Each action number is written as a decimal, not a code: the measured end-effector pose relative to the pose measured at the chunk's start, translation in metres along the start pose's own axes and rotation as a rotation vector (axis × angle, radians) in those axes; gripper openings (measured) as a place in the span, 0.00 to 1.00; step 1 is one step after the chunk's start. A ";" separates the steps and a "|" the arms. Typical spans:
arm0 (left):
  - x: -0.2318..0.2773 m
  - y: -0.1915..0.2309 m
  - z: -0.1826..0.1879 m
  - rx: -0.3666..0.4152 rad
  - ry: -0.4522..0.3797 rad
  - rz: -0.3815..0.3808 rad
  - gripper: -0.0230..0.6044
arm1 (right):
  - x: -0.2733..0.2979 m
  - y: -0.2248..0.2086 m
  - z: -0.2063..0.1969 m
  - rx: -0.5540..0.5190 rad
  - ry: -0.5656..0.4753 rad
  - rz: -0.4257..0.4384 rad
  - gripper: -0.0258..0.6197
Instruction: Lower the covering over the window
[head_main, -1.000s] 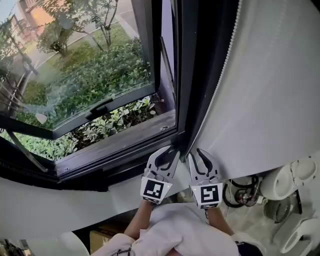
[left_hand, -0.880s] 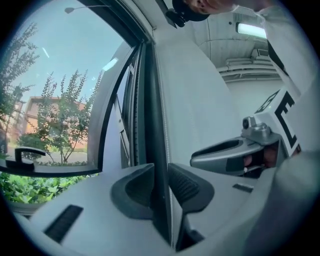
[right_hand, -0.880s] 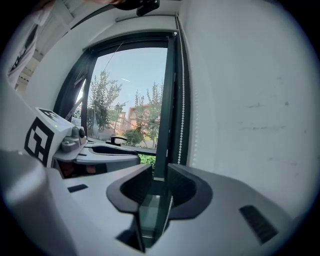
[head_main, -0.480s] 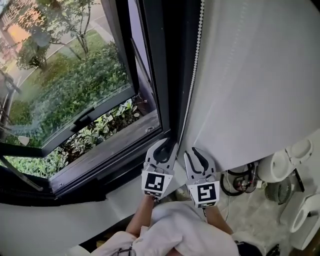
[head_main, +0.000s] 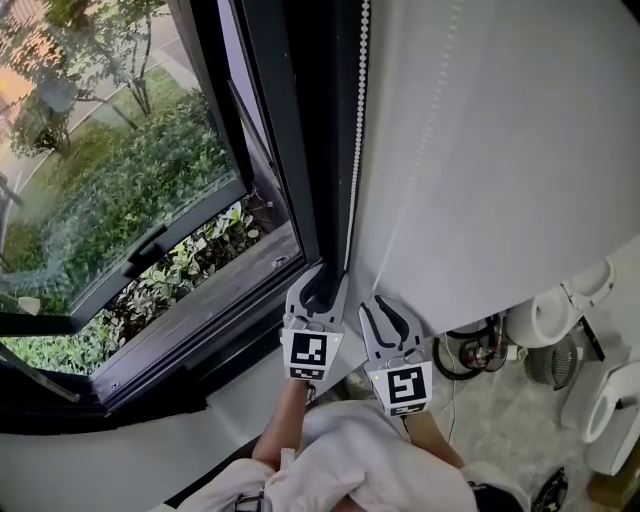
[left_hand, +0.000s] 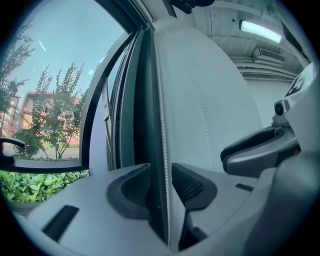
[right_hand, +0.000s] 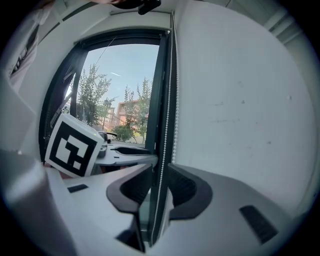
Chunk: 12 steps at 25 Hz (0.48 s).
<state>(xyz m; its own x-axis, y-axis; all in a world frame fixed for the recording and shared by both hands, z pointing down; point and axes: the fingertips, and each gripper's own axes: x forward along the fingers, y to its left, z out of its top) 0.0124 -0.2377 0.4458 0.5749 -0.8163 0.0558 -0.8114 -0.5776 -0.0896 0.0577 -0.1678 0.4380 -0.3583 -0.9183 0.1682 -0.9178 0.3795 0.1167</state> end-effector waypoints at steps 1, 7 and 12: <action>0.003 0.000 -0.001 -0.001 0.003 -0.001 0.26 | 0.000 -0.001 0.000 -0.001 0.000 -0.004 0.18; 0.021 0.001 -0.006 0.011 0.031 0.026 0.30 | -0.004 -0.005 -0.004 0.003 0.020 -0.024 0.18; 0.033 0.002 -0.010 0.025 0.049 0.051 0.34 | -0.006 -0.007 -0.002 -0.010 0.010 -0.033 0.18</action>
<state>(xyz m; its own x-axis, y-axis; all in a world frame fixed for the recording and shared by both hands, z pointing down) 0.0291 -0.2659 0.4570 0.5266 -0.8443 0.0987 -0.8363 -0.5354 -0.1180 0.0665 -0.1643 0.4385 -0.3264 -0.9291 0.1738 -0.9273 0.3504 0.1319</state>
